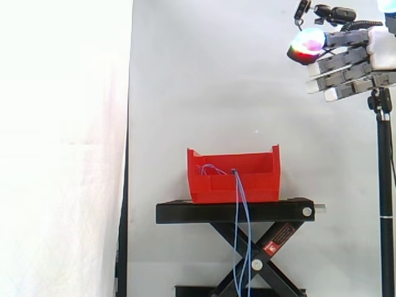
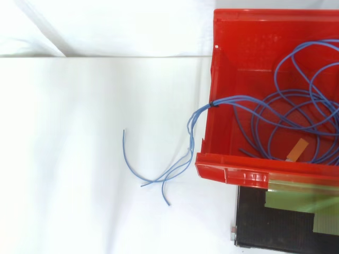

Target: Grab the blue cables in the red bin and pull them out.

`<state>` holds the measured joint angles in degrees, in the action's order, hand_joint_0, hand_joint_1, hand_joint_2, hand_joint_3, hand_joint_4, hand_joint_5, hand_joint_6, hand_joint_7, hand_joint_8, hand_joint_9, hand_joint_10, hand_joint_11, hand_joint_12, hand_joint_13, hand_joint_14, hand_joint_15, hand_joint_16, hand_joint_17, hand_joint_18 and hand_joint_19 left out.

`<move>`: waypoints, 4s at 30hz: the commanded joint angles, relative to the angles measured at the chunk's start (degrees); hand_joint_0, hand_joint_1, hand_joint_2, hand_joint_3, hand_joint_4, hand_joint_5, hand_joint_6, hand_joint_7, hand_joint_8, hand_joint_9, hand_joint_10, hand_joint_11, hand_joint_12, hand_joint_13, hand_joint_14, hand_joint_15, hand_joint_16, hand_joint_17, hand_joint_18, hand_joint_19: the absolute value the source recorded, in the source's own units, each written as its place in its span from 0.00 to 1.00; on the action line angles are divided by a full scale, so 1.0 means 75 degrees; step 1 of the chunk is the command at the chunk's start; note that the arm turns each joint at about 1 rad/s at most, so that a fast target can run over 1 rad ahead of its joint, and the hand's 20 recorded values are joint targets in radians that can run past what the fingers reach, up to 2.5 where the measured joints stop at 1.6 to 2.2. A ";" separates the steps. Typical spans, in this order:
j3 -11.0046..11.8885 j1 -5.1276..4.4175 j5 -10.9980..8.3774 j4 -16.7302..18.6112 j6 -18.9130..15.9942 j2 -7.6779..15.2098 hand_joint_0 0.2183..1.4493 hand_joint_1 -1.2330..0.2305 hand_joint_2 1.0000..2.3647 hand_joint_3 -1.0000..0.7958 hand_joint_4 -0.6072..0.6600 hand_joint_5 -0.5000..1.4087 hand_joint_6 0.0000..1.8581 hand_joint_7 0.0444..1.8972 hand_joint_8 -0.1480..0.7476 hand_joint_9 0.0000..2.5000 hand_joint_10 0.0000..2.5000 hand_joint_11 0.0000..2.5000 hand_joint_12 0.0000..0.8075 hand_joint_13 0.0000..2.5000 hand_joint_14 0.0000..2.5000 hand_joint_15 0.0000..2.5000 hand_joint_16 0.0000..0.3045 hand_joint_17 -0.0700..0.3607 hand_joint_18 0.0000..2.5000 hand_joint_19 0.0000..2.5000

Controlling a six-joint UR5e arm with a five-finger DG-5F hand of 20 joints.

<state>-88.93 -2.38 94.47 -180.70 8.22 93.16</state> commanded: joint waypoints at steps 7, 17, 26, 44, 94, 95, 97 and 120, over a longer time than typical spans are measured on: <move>-0.0002 0.0000 0.0002 -0.0001 0.0000 0.0000 0.45 0.35 0.00 0.00 0.62 0.42 0.00 0.07 0.42 0.15 0.00 0.06 0.39 0.06 0.00 0.09 0.15 0.39 0.02 0.16; -0.0002 0.0000 0.0002 -0.0001 0.0000 0.0000 0.45 0.35 0.00 0.00 0.62 0.42 0.00 0.07 0.42 0.15 0.00 0.07 0.39 0.06 0.00 0.09 0.15 0.39 0.03 0.16; -0.0002 0.0000 0.0002 -0.0001 0.0000 0.0000 0.45 0.35 0.00 0.00 0.62 0.42 0.00 0.07 0.42 0.15 0.00 0.06 0.39 0.05 0.00 0.08 0.15 0.40 0.02 0.16; -0.0002 -0.0304 -0.0010 0.1136 0.0094 0.0117 0.46 0.35 0.00 0.00 0.62 0.42 0.00 0.07 0.42 0.14 0.00 0.07 0.39 0.05 0.00 0.09 0.15 0.39 0.02 0.16; -0.0002 -0.0867 -0.0069 0.1827 0.1348 0.1512 0.46 0.35 0.00 0.00 0.62 0.43 0.00 0.08 0.42 0.15 0.00 0.07 0.38 0.05 0.00 0.09 0.15 0.39 0.02 0.16; 0.0010 -0.0890 -0.0080 0.1862 0.1371 0.1512 0.46 0.35 0.00 0.00 0.62 0.43 0.00 0.08 0.42 0.15 0.00 0.07 0.38 0.05 0.00 0.09 0.15 0.39 0.02 0.16; -0.0002 -0.0914 -0.0104 0.1874 0.1394 0.1512 0.46 0.35 0.00 0.00 0.62 0.43 0.00 0.08 0.42 0.15 0.00 0.07 0.38 0.05 0.00 0.09 0.15 0.39 0.02 0.16; 0.0057 -0.0996 -0.0233 0.2413 0.1582 0.2274 0.46 0.34 0.00 0.00 0.62 0.44 0.00 0.08 0.43 0.17 0.00 0.07 0.38 0.06 0.00 0.08 0.14 0.39 0.03 0.16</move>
<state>-88.61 -9.81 92.71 -162.87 20.09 109.39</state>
